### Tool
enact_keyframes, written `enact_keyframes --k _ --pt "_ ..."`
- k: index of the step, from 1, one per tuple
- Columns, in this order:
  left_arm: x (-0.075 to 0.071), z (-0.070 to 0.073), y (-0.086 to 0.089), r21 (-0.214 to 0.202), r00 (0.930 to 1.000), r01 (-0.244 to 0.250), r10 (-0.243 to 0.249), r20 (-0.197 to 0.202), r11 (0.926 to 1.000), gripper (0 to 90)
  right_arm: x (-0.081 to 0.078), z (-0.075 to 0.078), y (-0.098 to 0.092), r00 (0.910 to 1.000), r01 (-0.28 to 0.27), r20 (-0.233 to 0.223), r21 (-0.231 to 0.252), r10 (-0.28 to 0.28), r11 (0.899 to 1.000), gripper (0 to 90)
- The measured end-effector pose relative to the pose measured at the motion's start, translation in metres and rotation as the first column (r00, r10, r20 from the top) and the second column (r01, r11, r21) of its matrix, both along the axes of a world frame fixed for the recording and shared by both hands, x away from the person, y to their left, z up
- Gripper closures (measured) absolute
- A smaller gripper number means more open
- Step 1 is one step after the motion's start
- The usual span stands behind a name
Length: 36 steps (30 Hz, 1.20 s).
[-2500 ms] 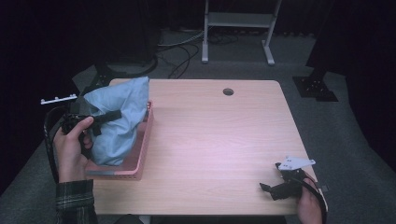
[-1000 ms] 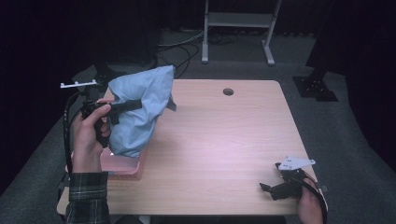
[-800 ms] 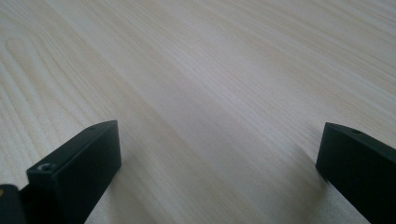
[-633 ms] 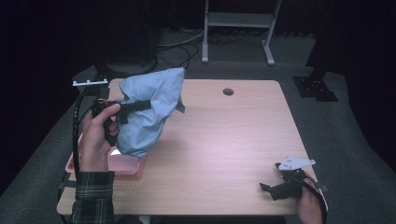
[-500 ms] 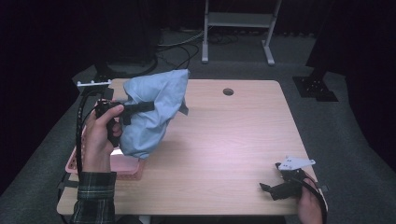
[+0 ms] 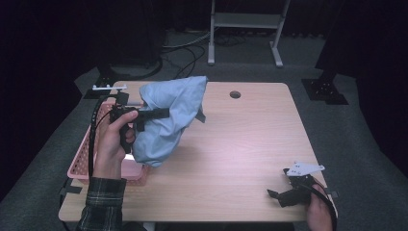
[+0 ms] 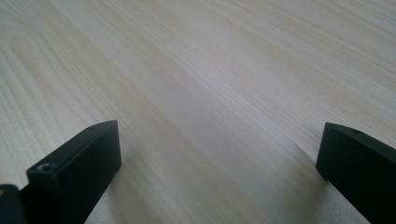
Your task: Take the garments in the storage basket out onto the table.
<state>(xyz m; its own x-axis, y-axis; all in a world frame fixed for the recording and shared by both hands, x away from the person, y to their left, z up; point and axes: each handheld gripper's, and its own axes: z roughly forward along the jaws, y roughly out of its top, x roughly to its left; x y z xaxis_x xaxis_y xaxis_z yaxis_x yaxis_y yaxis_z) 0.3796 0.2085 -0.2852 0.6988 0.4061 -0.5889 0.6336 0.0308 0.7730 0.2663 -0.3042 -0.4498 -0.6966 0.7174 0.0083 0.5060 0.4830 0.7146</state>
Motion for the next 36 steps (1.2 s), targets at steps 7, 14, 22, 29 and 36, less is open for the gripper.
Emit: enact_keyframes --k 7,14,22,29,36 --pt "0.000 -0.001 -0.009 -0.001 0.9997 0.023 -0.023 0.004 0.9997 53.3 0.000 0.000 0.000 1.0000 0.000 0.000 0.000 0.000 1.000 0.0" --pt "0.000 -0.002 -0.021 0.003 0.9990 0.045 -0.045 0.007 0.9990 53.2 0.000 0.000 0.000 1.0000 0.000 0.000 0.000 0.000 1.000 0.0" --pt "-0.001 -0.003 -0.032 0.001 0.9982 0.060 -0.060 0.008 0.9982 53.3 0.000 0.000 0.000 1.0000 0.001 -0.001 0.001 -0.001 1.000 0.0" --pt "-0.002 -0.003 -0.043 0.003 0.9966 0.082 -0.082 0.011 0.9967 53.3 0.000 0.000 0.000 1.0000 0.001 -0.002 0.001 -0.001 1.000 0.0" --pt "-0.002 -0.005 -0.056 0.010 0.9949 0.100 -0.100 0.009 0.9949 53.2 0.000 0.000 0.000 1.0000 0.001 -0.002 0.001 -0.001 1.000 0.0"
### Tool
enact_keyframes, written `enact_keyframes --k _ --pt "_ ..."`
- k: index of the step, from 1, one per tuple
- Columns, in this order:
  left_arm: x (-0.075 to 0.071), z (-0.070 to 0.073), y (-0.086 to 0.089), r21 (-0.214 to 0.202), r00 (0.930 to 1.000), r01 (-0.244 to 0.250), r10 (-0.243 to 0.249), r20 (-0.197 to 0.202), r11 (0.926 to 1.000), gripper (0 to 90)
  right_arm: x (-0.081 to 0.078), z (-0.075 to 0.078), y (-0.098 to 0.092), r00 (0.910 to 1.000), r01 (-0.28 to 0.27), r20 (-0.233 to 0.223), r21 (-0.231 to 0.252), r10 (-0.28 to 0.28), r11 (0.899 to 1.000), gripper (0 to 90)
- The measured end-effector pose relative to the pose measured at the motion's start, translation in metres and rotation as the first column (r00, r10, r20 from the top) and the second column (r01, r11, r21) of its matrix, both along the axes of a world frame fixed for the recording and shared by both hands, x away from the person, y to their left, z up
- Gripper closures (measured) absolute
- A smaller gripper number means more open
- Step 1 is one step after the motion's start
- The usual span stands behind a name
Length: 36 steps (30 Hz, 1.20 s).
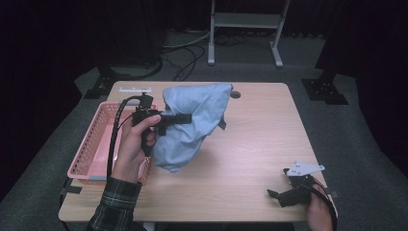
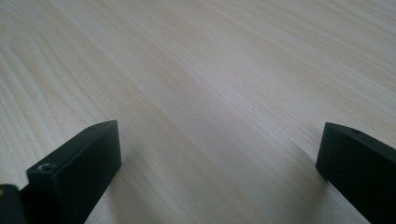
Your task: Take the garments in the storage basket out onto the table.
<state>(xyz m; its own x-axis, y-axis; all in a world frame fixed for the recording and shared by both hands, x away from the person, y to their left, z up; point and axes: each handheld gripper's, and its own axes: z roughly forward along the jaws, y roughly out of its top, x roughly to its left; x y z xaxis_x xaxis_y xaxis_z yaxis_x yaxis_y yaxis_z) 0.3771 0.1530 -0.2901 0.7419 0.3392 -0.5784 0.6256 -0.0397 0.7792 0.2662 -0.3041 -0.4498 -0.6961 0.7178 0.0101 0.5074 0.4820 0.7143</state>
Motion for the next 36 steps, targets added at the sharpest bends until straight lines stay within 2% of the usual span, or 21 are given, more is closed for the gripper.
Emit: enact_keyframes --k 7,16,23,36 --pt "0.000 -0.005 -0.011 0.004 1.0000 0.008 -0.008 0.003 1.0000 53.2 0.000 0.000 0.000 1.0000 0.000 0.000 0.000 0.000 1.000 0.0" --pt "0.002 -0.015 -0.027 0.006 0.9998 0.016 -0.016 -0.014 0.9999 53.2 0.000 0.000 0.000 1.0000 -0.001 0.001 0.000 0.001 1.000 0.0" --pt "0.003 -0.020 -0.033 0.034 0.9997 0.018 -0.017 -0.018 0.9992 53.0 0.000 0.000 0.000 1.0000 0.000 0.001 -0.001 0.000 1.000 0.0" --pt "0.005 -0.030 -0.042 0.059 0.9995 0.009 -0.007 -0.032 0.9982 52.8 0.000 0.000 0.000 1.0000 0.000 0.002 0.000 0.000 1.000 0.0"
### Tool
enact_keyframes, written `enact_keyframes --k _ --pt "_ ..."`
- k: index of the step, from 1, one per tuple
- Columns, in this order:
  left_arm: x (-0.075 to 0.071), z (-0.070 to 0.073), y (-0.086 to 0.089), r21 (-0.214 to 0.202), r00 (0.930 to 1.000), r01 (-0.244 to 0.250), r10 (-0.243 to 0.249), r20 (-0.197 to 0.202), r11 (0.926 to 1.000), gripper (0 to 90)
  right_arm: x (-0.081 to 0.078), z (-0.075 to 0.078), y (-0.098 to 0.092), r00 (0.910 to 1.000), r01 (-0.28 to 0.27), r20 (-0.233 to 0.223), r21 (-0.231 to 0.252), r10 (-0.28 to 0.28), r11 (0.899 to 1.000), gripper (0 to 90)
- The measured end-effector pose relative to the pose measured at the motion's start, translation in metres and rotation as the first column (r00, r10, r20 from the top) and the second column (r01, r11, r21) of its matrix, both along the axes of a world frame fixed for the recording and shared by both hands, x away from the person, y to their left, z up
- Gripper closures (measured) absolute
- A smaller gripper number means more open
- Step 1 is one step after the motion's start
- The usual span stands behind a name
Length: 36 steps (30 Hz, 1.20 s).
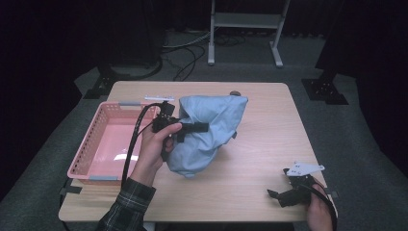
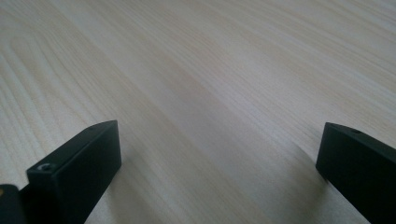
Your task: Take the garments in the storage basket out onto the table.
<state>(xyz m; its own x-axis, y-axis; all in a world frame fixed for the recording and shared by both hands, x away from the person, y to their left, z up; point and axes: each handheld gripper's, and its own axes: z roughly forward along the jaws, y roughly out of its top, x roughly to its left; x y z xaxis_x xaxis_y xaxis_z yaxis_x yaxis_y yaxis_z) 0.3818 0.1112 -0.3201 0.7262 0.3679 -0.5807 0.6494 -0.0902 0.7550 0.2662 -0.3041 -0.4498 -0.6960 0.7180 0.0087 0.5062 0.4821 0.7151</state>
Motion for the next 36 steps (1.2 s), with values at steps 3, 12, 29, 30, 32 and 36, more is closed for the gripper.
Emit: enact_keyframes --k 3,12,29,30,32,36 --pt "0.001 -0.003 -0.002 0.014 1.0000 -0.002 0.002 -0.005 0.9999 52.8 0.000 0.000 0.000 1.0000 -0.001 0.000 -0.001 0.001 1.000 0.0" --pt "0.001 -0.011 -0.013 0.047 0.9999 0.007 -0.006 -0.013 0.9989 52.8 0.000 0.000 0.000 1.0000 -0.001 0.000 0.000 0.001 1.000 0.0" --pt "0.003 -0.028 -0.030 0.112 0.9995 0.020 -0.017 -0.028 0.9935 52.8 0.000 0.000 0.000 1.0000 -0.001 0.000 -0.001 0.001 1.000 0.0" --pt "0.003 -0.029 -0.031 0.113 0.9994 0.021 -0.017 -0.029 0.9934 52.8 0.000 0.000 0.000 1.0000 0.000 -0.001 0.002 0.000 1.000 0.0" --pt "0.003 -0.032 -0.033 0.117 0.9993 0.023 -0.020 -0.032 0.9928 52.8 0.000 0.000 0.000 1.0000 -0.001 0.000 0.000 0.001 1.000 0.0" --pt "0.003 -0.035 -0.037 0.130 0.9992 0.027 -0.023 -0.033 0.9911 52.8 0.000 0.000 0.000 1.0000 -0.002 0.000 -0.001 0.002 1.000 0.0"
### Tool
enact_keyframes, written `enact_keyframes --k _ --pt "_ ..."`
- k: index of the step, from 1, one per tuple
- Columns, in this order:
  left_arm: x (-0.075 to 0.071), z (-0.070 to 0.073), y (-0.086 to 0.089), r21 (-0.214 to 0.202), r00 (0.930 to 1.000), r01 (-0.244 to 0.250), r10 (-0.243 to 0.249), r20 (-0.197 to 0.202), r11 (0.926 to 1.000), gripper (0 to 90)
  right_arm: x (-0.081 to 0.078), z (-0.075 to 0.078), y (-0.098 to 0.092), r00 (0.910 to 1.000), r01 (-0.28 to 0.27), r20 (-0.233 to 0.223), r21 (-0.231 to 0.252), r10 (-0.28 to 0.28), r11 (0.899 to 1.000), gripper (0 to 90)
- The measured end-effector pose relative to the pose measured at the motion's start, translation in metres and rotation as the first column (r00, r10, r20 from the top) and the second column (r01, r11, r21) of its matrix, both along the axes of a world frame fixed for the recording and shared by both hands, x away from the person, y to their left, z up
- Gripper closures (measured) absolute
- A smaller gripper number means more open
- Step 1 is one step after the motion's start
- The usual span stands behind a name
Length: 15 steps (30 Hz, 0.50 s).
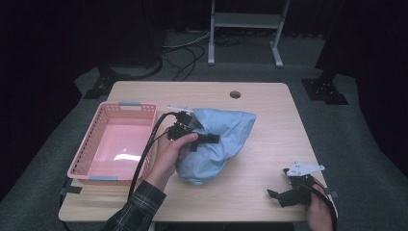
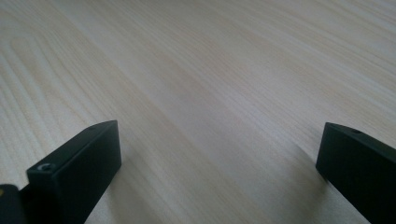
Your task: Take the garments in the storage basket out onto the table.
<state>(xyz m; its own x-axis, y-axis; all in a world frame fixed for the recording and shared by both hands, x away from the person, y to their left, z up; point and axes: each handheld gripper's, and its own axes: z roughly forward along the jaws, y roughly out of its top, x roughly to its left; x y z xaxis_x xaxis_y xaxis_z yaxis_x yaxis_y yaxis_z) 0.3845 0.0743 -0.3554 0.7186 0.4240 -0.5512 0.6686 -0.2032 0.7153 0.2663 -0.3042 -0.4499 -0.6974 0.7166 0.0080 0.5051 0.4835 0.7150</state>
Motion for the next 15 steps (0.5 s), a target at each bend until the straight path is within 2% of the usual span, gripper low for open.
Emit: enact_keyframes --k 5,8,15 --pt "0.001 -0.007 -0.002 -0.001 0.9998 0.003 -0.003 -0.018 1.0000 52.7 0.000 0.000 0.000 1.0000 0.000 0.000 0.000 0.000 1.000 0.0" --pt "0.002 -0.014 -0.005 0.023 0.9994 0.000 0.001 -0.035 0.9997 52.7 0.000 0.000 0.000 1.0000 0.001 -0.002 0.000 -0.001 1.000 0.0" --pt "0.003 -0.022 -0.011 0.044 0.9987 0.005 -0.003 -0.051 0.9990 52.7 0.000 0.000 0.000 1.0000 0.001 -0.001 -0.001 -0.001 1.000 0.0"
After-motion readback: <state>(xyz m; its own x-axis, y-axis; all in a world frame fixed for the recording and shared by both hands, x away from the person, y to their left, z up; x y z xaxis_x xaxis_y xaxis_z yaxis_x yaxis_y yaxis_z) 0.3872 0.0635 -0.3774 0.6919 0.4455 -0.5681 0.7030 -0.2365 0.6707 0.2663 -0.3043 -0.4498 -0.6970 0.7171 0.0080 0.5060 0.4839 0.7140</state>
